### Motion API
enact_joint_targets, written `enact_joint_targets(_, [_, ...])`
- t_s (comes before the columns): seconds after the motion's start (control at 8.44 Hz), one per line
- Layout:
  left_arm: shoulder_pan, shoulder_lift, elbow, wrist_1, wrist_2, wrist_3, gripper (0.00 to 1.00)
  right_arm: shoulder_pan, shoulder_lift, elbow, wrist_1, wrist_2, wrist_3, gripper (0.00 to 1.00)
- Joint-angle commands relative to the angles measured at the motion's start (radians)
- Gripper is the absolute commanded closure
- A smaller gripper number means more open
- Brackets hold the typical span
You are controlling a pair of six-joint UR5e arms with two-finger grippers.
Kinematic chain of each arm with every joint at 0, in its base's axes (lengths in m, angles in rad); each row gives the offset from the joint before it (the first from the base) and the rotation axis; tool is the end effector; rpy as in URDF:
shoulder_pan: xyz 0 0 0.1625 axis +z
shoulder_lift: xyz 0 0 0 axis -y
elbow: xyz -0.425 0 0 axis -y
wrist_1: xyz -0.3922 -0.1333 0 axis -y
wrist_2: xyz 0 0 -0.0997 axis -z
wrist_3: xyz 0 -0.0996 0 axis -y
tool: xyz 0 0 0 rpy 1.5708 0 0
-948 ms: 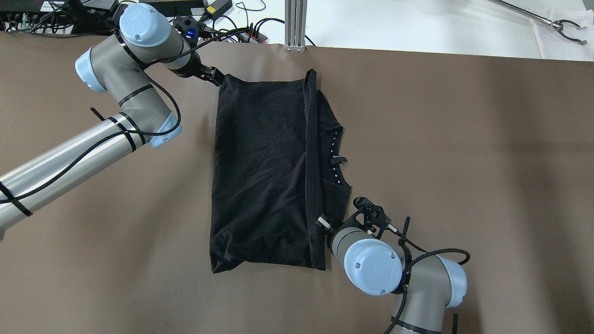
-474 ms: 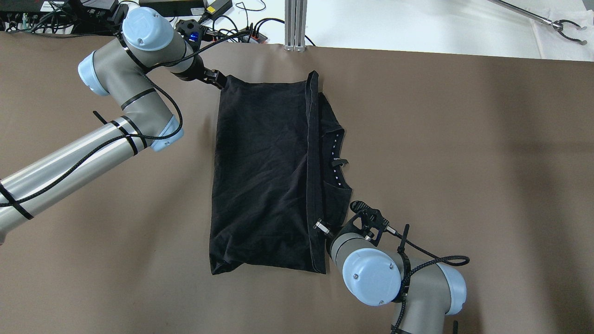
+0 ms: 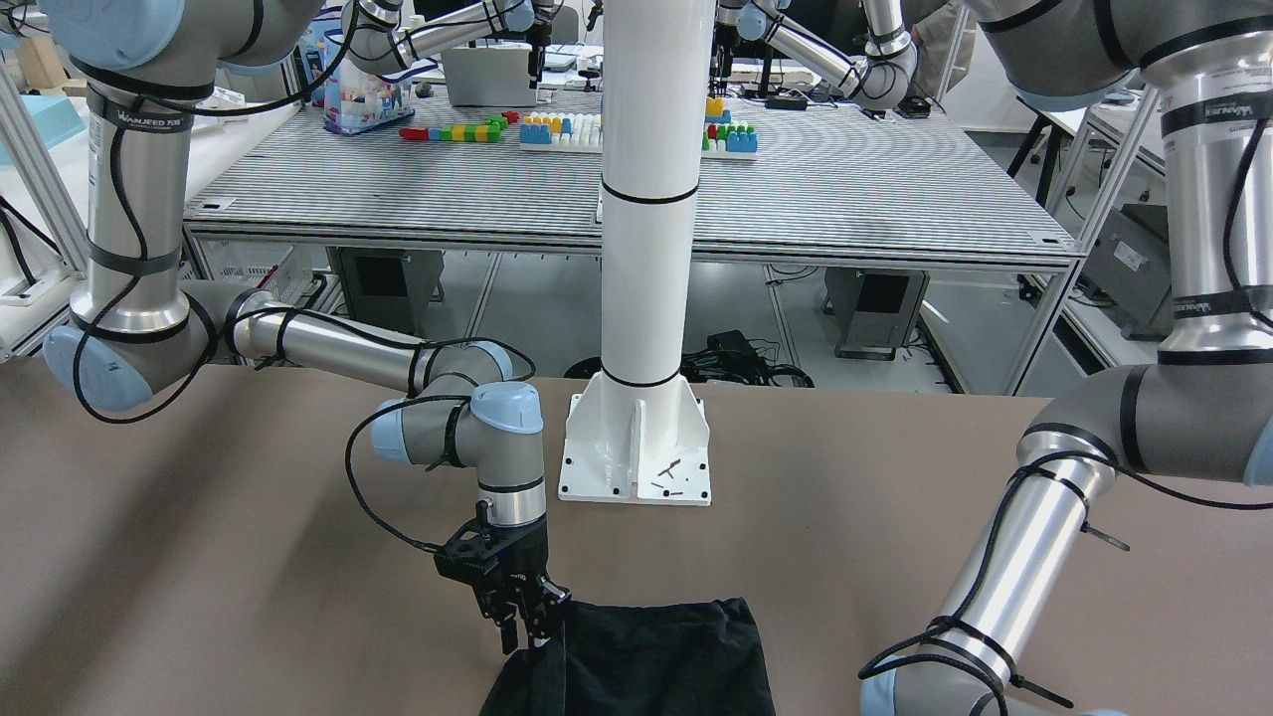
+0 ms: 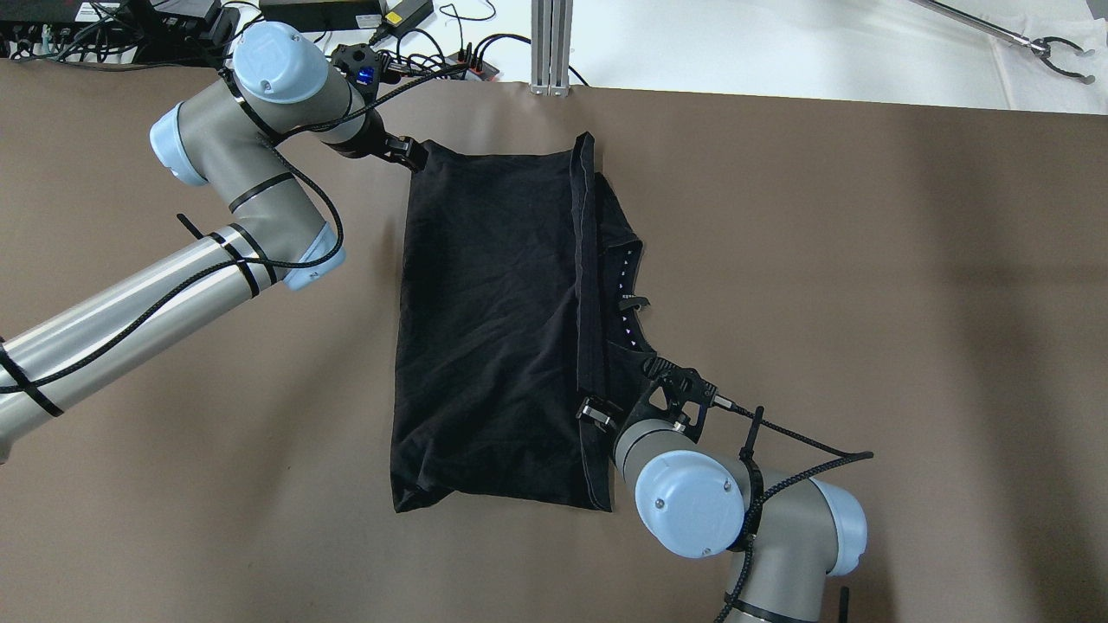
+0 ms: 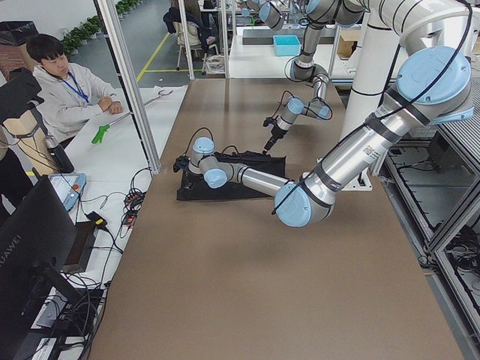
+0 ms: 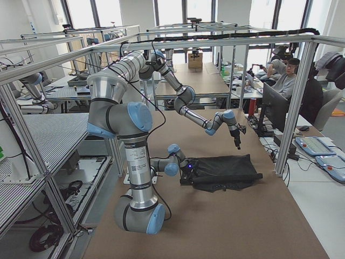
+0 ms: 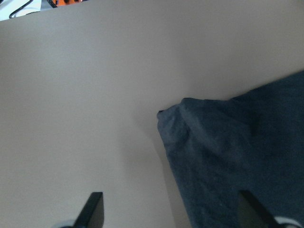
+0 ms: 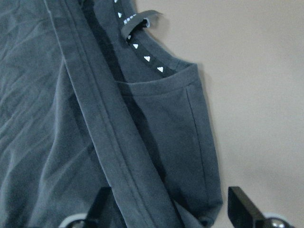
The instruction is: Fold clothes
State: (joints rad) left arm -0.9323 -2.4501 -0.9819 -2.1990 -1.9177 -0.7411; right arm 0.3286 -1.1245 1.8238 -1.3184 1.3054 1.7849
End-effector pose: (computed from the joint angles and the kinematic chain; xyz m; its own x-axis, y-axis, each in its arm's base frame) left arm 0.4197 -0.7323 0.2988 0.6825 0.2445 -0.6888 0.1342 0.8844 0.4470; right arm -0.5351 -0.3509 0.2680 0.4276 0.3624 0.8281 -0.6186 0.7853 -0.0243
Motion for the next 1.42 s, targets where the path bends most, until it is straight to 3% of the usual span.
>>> enact_joint_targets(0.0, [0.003, -0.001, -0.007, -0.001, -0.003, -0.003, 0.00, 0.035, 0.078, -0.006, -0.118, 0.000, -0.088, 0.06])
enact_joint_targets(0.36, [0.001, -0.001, -0.017, 0.001, -0.014, -0.004, 0.00, 0.079, 0.156, -0.073, -0.245, 0.005, -0.316, 0.06])
enact_joint_targets(0.59, [0.001, -0.001, -0.024, 0.001, -0.015, -0.004, 0.00, 0.113, 0.324, -0.311, -0.248, 0.012, -0.378, 0.06])
enact_joint_targets(0.83, [0.001, -0.001, -0.024, 0.001, -0.015, -0.004, 0.00, 0.139, 0.417, -0.450, -0.248, 0.050, -0.398, 0.06])
enact_joint_targets(1.3, [0.001, -0.003, -0.026, 0.001, -0.015, -0.004, 0.00, 0.203, 0.404, -0.483, -0.312, 0.139, -0.597, 0.06])
